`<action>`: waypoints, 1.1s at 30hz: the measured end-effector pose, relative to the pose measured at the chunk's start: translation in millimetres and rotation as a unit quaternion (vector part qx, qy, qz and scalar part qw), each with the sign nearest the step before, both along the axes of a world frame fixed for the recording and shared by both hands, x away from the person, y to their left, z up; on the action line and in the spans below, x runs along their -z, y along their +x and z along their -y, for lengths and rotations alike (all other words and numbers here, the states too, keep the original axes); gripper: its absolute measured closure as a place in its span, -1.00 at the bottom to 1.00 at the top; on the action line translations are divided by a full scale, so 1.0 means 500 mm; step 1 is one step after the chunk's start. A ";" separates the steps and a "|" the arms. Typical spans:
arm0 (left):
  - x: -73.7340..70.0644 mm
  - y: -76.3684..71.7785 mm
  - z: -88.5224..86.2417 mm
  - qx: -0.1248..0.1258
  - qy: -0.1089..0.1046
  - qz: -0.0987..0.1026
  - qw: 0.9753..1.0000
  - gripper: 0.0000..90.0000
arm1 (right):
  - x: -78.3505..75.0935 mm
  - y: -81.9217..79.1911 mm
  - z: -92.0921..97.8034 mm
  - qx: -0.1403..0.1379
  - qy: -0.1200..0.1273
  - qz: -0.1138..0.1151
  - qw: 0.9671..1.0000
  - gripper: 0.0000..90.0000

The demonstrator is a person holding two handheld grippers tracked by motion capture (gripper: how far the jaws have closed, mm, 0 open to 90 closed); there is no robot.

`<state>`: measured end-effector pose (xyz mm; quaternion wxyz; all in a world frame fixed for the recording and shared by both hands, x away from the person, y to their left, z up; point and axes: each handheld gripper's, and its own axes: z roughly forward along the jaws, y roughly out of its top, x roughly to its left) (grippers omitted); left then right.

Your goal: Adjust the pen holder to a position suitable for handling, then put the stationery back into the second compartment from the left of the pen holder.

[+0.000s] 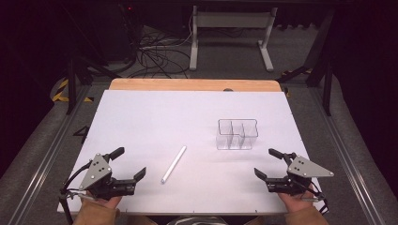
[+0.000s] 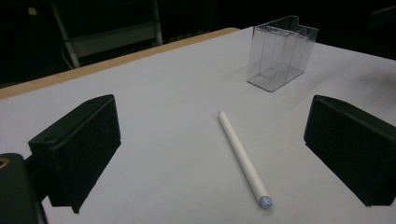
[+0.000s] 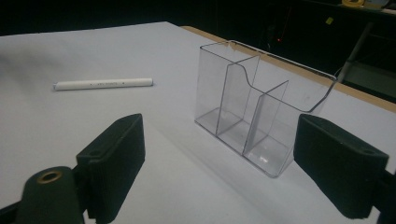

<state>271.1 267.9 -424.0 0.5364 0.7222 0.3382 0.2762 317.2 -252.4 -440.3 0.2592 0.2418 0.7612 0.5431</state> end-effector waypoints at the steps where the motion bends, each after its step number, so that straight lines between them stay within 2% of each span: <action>1: -0.002 0.002 0.001 0.002 0.004 0.000 1.000 -0.89 | 0.000 -0.001 0.000 0.000 0.000 0.000 1.000 -0.61; 5: -0.008 0.005 0.004 0.009 0.002 0.002 1.000 -0.89 | 0.000 -0.001 0.002 0.003 0.000 0.000 1.000 -0.60; 7: -0.010 0.005 0.007 0.011 -0.004 -0.004 1.000 -0.89 | 0.001 -0.001 0.001 0.003 0.000 -0.002 1.000 -0.60; 15: -0.023 0.017 0.021 0.020 -0.009 -0.013 1.000 -0.90 | 0.000 0.002 -0.001 -0.003 0.011 -0.001 1.000 -0.73; 21: -0.039 0.037 0.047 0.034 0.007 -0.017 0.999 -0.90 | -0.003 0.003 -0.001 -0.001 0.017 0.004 1.000 -0.84; 25: -0.045 0.048 0.058 0.039 0.007 -0.025 0.999 -0.90 | -0.003 0.004 0.000 0.001 0.018 0.002 1.000 -0.88; 30: -0.055 0.070 0.080 0.048 0.014 -0.034 0.998 -0.90 | -0.004 0.003 0.004 -0.008 0.037 0.000 0.999 -0.91; 33: -0.058 0.079 0.089 0.051 0.015 -0.041 0.998 -0.90 | -0.003 0.002 0.003 -0.010 0.039 0.004 0.999 -0.91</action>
